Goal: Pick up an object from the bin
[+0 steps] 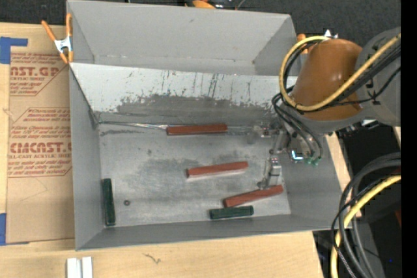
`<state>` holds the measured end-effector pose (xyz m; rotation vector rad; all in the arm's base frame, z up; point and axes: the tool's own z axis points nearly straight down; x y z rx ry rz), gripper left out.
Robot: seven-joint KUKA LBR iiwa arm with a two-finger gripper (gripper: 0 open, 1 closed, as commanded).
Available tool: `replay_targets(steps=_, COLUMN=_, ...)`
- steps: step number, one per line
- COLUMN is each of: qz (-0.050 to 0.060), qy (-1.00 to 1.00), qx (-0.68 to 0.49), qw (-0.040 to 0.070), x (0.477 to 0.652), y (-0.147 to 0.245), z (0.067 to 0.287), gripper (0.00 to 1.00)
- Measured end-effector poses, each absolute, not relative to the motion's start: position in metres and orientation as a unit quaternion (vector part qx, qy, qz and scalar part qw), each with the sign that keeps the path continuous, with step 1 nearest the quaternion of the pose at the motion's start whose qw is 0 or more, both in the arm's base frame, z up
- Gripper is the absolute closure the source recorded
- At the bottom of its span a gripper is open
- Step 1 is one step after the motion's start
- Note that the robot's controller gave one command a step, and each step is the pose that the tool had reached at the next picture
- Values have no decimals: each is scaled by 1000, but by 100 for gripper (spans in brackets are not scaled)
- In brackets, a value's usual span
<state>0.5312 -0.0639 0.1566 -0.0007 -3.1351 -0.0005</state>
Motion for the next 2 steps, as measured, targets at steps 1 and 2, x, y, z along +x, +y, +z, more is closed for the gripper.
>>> replay_targets(steps=1, qz=0, qy=-1000, qx=24, qw=3, x=523, y=-38, z=66, gripper=0)
replay_targets(steps=2, qz=0, qy=-1000, qx=25, qw=-1, x=525, y=-39, z=72, gripper=100)
